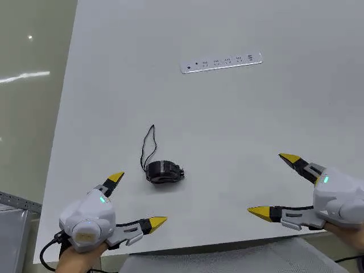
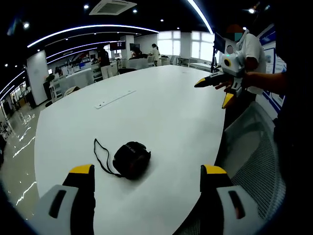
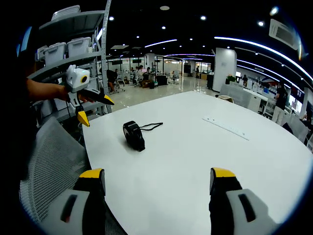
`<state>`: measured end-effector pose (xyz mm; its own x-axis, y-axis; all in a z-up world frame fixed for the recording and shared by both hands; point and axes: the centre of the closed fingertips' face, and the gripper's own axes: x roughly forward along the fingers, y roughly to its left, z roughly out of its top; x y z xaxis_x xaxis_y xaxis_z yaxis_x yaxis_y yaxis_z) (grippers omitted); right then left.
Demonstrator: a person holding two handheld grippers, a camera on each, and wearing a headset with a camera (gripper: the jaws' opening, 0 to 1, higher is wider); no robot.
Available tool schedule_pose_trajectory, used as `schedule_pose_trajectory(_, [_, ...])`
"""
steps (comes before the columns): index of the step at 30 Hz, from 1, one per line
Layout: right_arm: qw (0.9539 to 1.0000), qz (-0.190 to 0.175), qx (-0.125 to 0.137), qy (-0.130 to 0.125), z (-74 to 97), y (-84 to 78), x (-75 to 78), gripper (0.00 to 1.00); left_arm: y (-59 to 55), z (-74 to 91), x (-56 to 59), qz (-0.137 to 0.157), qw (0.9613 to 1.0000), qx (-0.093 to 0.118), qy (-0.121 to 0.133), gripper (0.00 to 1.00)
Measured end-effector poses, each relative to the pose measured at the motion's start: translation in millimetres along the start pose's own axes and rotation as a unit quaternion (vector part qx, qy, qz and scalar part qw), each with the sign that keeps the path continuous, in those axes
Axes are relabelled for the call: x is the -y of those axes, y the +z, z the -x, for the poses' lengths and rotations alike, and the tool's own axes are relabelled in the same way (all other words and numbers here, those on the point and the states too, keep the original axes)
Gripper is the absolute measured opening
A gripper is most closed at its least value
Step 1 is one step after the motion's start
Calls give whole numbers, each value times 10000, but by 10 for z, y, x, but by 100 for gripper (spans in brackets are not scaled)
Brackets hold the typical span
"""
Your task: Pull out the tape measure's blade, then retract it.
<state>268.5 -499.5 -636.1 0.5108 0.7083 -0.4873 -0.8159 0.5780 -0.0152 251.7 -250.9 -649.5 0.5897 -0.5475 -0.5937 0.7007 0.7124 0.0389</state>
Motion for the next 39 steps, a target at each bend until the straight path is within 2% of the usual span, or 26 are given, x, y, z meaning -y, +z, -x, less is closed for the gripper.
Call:
schedule_pose_trajectory(8, [9999,99,-40,119,-65,-16,42,86,-23,-45,-79,-104,9999,-73,-80,85])
schedule_pose_trajectory(24, [9971,492,-82,568,-300,-1,36,76,-107,-186,-149,-466,9974,-358,-412,76])
schedule_pose_trajectory(33, [9947,673,-97,766,-421,16,67,72,-97,-303,-173,-575,9962,-363,-545,72])
schedule_pose_trajectory(39, [9928,750,-87,928,-524,13,64,69,-143,-385,-203,-663,9949,-418,-637,69])
